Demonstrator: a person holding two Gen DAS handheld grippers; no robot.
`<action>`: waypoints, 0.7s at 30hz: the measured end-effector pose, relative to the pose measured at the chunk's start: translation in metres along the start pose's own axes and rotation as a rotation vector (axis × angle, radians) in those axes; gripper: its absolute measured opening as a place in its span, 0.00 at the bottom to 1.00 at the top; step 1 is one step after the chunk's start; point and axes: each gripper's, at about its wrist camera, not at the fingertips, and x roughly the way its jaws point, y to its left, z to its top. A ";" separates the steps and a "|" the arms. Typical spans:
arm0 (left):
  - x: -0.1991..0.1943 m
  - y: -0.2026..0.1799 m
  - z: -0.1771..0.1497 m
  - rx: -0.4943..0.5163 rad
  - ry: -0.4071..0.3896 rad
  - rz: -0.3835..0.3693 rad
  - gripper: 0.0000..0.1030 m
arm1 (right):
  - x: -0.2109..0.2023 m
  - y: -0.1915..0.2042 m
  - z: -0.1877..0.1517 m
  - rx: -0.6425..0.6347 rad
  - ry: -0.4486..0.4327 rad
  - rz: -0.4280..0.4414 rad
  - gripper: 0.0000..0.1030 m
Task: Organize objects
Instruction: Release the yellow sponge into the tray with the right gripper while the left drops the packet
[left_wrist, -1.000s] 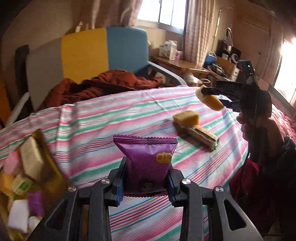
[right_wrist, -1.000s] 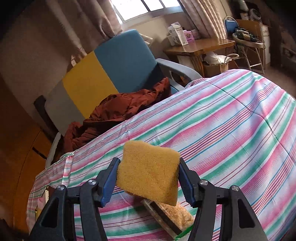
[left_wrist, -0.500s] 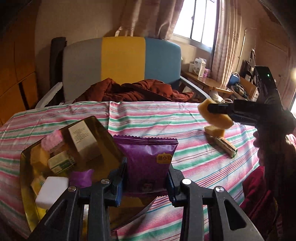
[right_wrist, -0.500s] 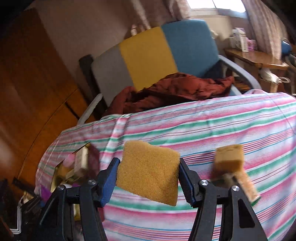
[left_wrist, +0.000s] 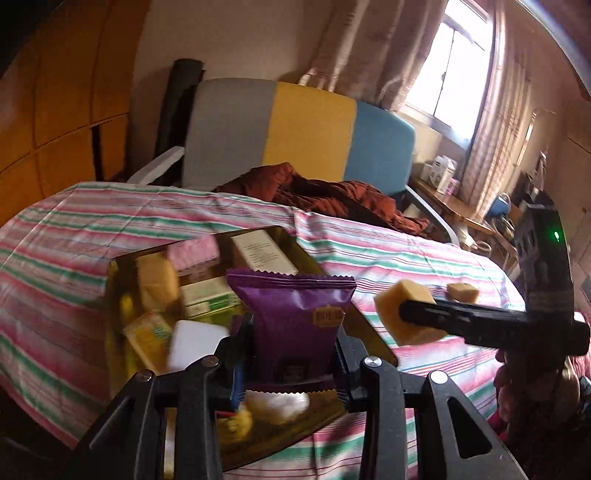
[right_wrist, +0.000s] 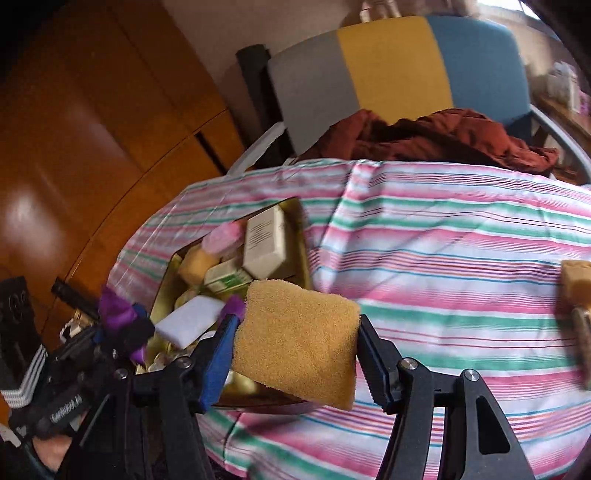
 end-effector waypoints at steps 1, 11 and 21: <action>-0.002 0.009 -0.001 -0.016 -0.003 0.010 0.35 | 0.005 0.007 -0.001 -0.017 0.008 -0.001 0.62; 0.002 0.047 0.003 -0.099 -0.006 0.091 0.35 | 0.036 0.041 -0.012 -0.113 0.064 -0.038 0.64; 0.026 0.020 0.010 -0.037 0.022 0.133 0.36 | 0.051 0.043 -0.018 -0.123 0.091 -0.057 0.69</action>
